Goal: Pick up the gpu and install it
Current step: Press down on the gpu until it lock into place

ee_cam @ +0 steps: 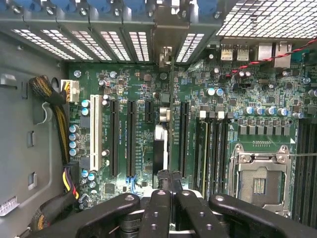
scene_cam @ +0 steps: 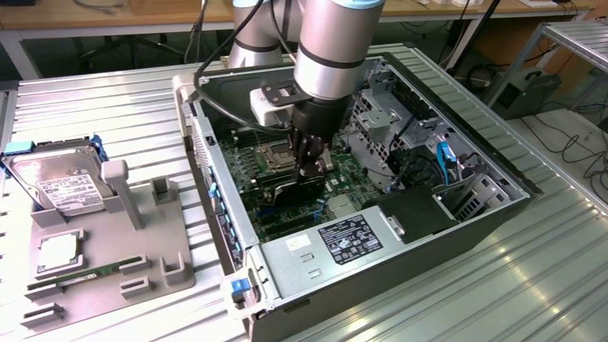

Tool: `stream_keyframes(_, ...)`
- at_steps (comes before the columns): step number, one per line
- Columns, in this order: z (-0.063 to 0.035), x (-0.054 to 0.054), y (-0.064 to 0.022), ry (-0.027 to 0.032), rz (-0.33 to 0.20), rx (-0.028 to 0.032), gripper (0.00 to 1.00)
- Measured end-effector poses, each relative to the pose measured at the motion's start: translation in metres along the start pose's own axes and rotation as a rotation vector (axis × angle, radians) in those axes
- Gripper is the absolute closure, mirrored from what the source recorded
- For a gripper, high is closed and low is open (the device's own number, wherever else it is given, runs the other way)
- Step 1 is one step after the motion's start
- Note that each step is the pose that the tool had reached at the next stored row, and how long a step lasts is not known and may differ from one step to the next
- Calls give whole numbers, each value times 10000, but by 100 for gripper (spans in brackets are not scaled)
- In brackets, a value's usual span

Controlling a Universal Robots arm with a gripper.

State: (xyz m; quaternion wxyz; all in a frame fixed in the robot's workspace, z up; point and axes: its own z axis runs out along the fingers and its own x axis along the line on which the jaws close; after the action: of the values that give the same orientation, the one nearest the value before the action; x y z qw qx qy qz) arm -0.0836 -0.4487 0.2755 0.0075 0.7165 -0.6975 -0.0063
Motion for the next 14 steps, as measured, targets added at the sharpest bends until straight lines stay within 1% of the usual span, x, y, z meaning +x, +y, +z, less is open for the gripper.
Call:
stream_keyframes(2, 6, -2, 67, 0, 1, 0, 89)
stream_keyframes(3, 13, -3, 117, 0, 0, 0, 89)
stream_keyframes(5, 30, -7, 250, 2, 0, -1, 89)
stream_keyframes(8, 48, -17, 365, 4, -1, 0, 89)
stream_keyframes(11, 65, -29, 462, 5, -2, -2, 89)
stream_keyframes(12, 71, -31, 480, 5, -1, -2, 89)
stream_keyframes(14, 82, -32, 482, 2, 0, -2, 89)
